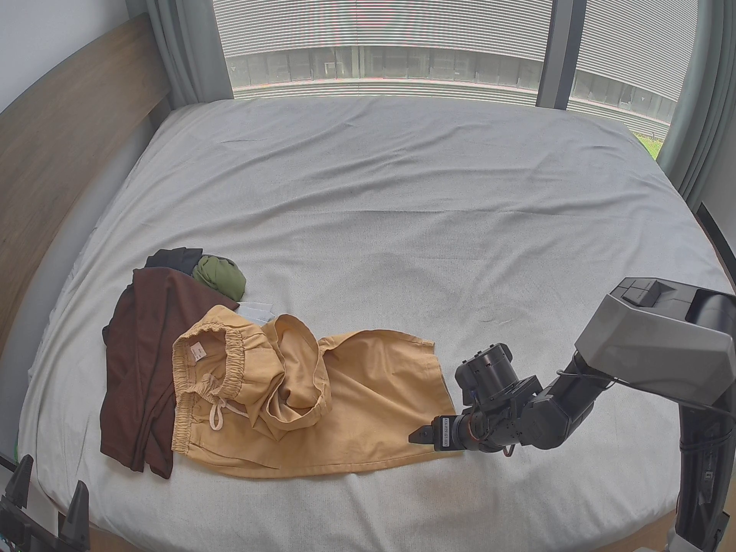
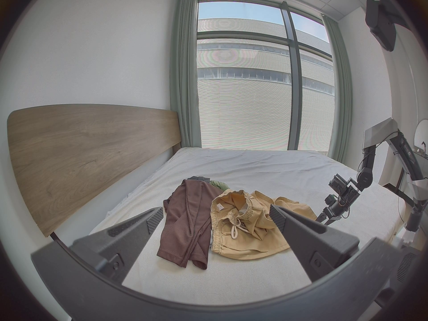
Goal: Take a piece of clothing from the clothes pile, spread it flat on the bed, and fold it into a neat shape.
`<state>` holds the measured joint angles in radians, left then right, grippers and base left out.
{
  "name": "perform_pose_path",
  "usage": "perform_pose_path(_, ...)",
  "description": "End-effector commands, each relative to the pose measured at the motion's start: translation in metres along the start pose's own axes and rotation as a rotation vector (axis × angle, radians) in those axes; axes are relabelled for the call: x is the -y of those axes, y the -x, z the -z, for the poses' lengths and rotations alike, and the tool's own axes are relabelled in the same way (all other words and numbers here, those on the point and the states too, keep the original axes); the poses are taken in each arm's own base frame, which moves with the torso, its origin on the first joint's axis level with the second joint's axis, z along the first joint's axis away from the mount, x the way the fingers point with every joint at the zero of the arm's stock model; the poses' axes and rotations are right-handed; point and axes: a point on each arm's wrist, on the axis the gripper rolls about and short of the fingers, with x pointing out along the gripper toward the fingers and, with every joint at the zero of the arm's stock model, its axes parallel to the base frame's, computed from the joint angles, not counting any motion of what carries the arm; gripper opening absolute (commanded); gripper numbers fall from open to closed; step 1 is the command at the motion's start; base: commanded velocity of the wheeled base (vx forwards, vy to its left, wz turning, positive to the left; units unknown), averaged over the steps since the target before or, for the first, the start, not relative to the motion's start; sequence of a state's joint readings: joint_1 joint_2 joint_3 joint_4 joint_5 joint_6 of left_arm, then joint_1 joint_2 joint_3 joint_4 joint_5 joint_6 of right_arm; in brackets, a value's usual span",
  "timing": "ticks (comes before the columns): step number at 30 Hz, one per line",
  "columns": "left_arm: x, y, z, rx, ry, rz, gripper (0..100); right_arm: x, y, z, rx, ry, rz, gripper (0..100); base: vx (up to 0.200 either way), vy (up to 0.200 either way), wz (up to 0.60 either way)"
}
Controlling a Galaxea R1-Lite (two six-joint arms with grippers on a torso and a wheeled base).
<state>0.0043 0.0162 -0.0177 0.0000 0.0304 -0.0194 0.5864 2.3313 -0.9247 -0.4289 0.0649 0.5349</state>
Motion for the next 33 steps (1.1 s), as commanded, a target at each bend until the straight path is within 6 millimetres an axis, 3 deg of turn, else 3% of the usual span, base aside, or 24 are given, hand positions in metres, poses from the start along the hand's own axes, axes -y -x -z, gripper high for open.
perform_pose_path(1,0.000,0.000,0.005,-0.005,0.000,-0.001,100,-0.002,-0.003,0.002,-0.014,0.004,-0.015,100,0.000,0.000,0.00)
perform_pose_path(13,0.000,0.000,0.005,-0.005,0.002,-0.001,100,-0.008,-0.002,0.001,-0.019,-0.019,-0.084,100,0.000,0.000,0.00)
perform_pose_path(14,0.000,0.000,0.005,-0.005,0.002,-0.001,100,-0.008,-0.003,0.001,-0.015,-0.022,-0.086,0,0.000,0.000,0.00)
perform_pose_path(24,0.000,0.000,0.005,-0.005,0.004,-0.001,100,-0.008,-0.003,0.002,-0.011,-0.021,-0.080,0,0.000,0.000,0.00)
perform_pose_path(33,0.000,0.000,0.005,-0.005,0.002,-0.001,100,0.006,0.000,0.007,-0.009,-0.038,-0.008,0,0.000,0.000,0.00)
